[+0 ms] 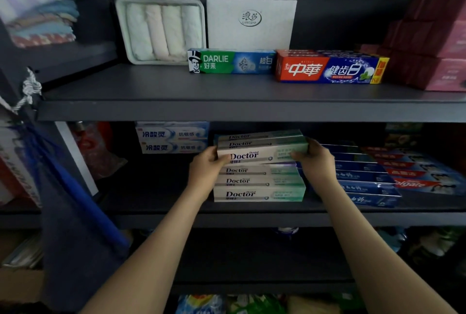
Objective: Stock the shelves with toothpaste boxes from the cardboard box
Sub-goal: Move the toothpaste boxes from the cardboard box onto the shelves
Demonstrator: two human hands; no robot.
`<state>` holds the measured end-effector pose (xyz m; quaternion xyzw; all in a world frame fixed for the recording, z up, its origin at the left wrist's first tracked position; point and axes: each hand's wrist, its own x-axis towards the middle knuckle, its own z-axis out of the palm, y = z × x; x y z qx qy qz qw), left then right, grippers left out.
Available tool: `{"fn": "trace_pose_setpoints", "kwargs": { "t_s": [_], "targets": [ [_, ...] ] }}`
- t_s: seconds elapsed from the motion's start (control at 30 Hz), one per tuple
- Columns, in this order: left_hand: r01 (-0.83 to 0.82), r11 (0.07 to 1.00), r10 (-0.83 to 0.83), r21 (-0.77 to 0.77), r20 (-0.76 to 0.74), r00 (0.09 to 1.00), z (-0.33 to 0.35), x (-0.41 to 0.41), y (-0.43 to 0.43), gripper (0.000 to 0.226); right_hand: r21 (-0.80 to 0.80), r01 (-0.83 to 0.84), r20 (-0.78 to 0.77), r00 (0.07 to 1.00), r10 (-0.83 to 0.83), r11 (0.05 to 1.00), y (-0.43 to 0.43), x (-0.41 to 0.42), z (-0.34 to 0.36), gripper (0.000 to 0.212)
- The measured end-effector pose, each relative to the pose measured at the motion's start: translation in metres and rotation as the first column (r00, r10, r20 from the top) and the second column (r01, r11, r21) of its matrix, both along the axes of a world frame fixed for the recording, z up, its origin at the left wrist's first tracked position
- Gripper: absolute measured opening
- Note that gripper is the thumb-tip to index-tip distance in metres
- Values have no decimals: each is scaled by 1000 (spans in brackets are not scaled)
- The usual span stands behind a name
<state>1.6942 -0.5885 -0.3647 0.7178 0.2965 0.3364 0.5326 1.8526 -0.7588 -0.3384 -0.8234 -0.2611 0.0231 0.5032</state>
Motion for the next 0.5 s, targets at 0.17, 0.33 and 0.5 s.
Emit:
{"fn": "trace_pose_setpoints", "kwargs": {
  "t_s": [0.17, 0.33, 0.5],
  "targets": [
    [22, 1000, -21, 7, -17, 1000, 3, 10, 17, 23, -74, -11, 13, 1000, 12, 997, 18, 8, 0, 30],
    [15, 999, -12, 37, -70, 997, 1, 24, 25, 27, -114, -1, 0, 1000, 1, 993, 32, 16, -4, 29],
    [18, 999, -15, 42, -75, 997, -1, 28, 26, 33, -120, 9, -39, 999, -14, 993, 37, 21, -13, 40]
  ]
}}
